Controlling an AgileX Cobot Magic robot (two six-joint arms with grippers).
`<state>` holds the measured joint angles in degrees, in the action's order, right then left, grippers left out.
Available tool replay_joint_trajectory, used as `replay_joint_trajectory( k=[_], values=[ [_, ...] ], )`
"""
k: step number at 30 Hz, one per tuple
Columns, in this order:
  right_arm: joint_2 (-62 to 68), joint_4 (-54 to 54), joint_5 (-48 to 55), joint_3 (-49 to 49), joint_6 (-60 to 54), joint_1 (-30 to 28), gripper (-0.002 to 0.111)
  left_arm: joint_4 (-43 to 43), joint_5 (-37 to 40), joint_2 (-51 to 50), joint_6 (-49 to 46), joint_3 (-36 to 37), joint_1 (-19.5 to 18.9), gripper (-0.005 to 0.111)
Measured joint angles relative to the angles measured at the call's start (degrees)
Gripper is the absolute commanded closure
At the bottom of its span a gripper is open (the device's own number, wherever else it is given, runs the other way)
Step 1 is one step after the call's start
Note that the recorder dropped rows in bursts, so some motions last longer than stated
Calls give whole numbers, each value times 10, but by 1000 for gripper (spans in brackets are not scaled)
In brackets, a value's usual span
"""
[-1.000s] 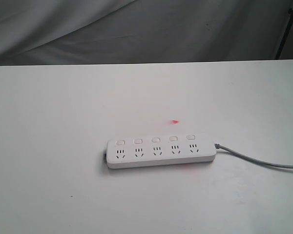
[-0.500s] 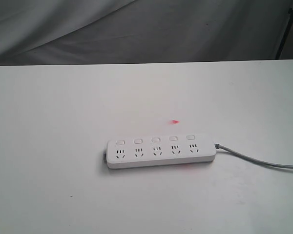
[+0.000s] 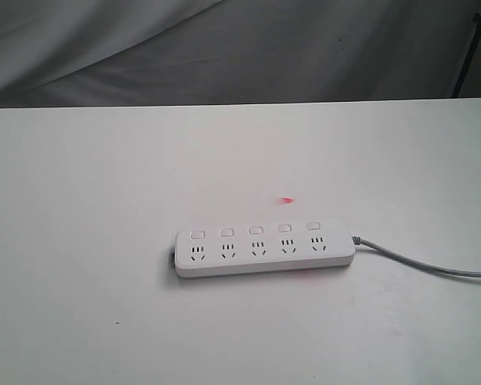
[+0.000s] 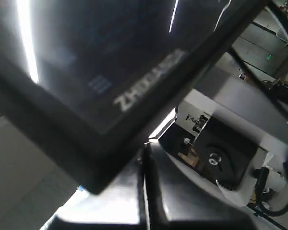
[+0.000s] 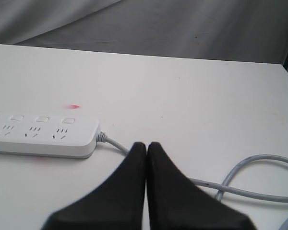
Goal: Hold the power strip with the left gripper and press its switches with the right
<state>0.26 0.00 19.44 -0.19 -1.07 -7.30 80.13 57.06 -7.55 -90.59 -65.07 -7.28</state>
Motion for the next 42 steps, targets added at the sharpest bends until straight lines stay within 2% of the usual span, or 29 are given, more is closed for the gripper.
replay_joint_trajectory(
  k=[13, 33, 36, 42],
  values=[
    [0, 0, 0, 0, 0, 0, 108, 0, 1, 72, 0, 0, 0, 107],
    [0, 0, 0, 0, 0, 0, 108, 0, 1, 74, 0, 4, 0, 107],
    [0, 0, 0, 0, 0, 0, 108, -58, 1, 75, 0, 22, 0, 107],
    [0, 0, 0, 0, 0, 0, 108, -288, 1, 76, 0, 84, 0, 107]
  ],
)
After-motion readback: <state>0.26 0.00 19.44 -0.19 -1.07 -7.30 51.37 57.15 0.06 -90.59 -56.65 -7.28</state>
